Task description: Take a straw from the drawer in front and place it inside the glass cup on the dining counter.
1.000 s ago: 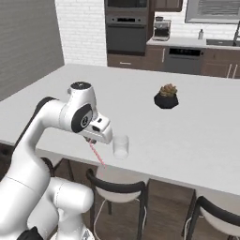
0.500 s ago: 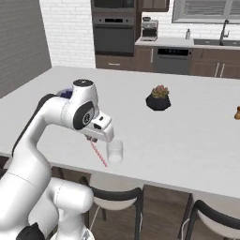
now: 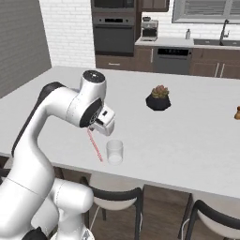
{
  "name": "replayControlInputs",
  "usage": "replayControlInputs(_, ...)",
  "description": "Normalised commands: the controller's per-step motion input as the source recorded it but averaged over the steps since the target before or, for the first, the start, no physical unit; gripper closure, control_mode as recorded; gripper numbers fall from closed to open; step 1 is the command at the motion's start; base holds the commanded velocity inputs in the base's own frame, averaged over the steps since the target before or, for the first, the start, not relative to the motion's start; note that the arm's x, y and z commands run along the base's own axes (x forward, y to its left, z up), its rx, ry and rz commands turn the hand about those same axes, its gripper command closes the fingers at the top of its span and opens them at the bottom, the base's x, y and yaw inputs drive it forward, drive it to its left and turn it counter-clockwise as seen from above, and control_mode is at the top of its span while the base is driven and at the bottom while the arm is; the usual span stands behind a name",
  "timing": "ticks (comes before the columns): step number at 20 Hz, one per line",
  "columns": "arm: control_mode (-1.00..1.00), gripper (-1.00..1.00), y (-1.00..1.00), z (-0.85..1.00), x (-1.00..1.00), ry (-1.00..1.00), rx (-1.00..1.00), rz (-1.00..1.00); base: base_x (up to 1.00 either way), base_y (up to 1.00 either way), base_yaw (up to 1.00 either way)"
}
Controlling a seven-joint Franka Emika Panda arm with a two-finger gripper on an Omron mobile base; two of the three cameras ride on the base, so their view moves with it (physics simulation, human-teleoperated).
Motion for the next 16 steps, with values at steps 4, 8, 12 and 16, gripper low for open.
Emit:
replayControlInputs(4, -1.00, 1.00, 0.00, 0.35, 0.00, -0.12, 0.30, 0.00, 0.00, 0.00, 0.00)
replayControlInputs(8, -1.00, 1.00, 0.00, 0.26, 0.11, -0.12, 0.29, 0.00, 0.00, 0.00, 0.00)
replayControlInputs(12, -1.00, 1.00, -0.01, 0.04, 0.25, -0.10, 0.21, 0.00, 0.00, 0.00, 0.00)
replayControlInputs(16, -1.00, 1.00, 0.00, -0.01, 0.58, -0.05, 0.16, 0.00, 0.00, 0.00, 0.00)
